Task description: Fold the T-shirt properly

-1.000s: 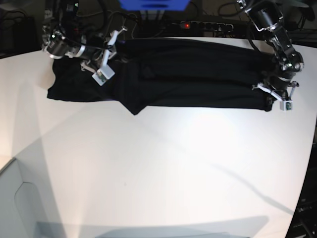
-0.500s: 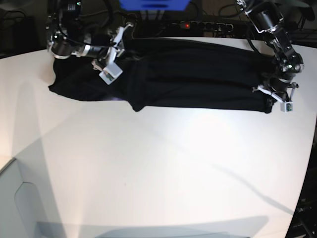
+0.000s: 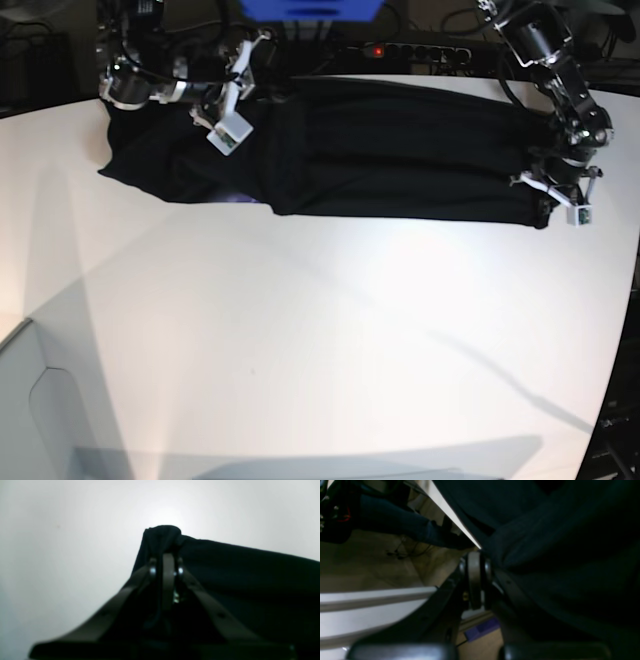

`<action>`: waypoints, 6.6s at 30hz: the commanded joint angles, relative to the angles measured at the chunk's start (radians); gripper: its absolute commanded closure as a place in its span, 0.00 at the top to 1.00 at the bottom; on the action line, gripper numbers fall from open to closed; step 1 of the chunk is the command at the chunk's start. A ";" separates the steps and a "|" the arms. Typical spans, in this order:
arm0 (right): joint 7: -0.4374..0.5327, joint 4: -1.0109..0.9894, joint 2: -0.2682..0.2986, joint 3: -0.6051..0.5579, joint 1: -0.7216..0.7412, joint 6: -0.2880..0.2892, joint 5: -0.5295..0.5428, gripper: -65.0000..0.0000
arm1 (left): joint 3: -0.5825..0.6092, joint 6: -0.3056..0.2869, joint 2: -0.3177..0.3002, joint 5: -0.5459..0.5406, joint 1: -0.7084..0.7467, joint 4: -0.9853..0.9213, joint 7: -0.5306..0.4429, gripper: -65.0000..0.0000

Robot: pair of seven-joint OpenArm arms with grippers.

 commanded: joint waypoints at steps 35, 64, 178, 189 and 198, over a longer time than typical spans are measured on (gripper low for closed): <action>0.002 -0.004 0.005 0.243 0.071 -0.009 0.024 0.32 | -0.045 -0.002 -0.002 0.020 0.001 0.013 0.048 0.01; 0.005 -0.055 0.002 0.243 0.089 -0.009 0.021 0.32 | -0.174 -0.008 0.015 -0.431 0.103 0.282 0.057 0.50; 0.004 -0.056 -0.016 0.235 0.086 -0.009 0.020 0.32 | -0.351 -0.118 -0.135 -0.795 0.130 -0.247 0.502 0.55; 0.004 -0.056 -0.016 0.235 0.085 -0.009 0.020 0.32 | -0.351 -0.118 -0.134 -0.798 0.110 -0.234 0.511 0.00; 0.004 -0.056 -0.012 0.254 0.092 -0.009 0.020 0.32 | -0.351 -0.118 -0.103 -0.967 0.149 -0.056 0.508 0.00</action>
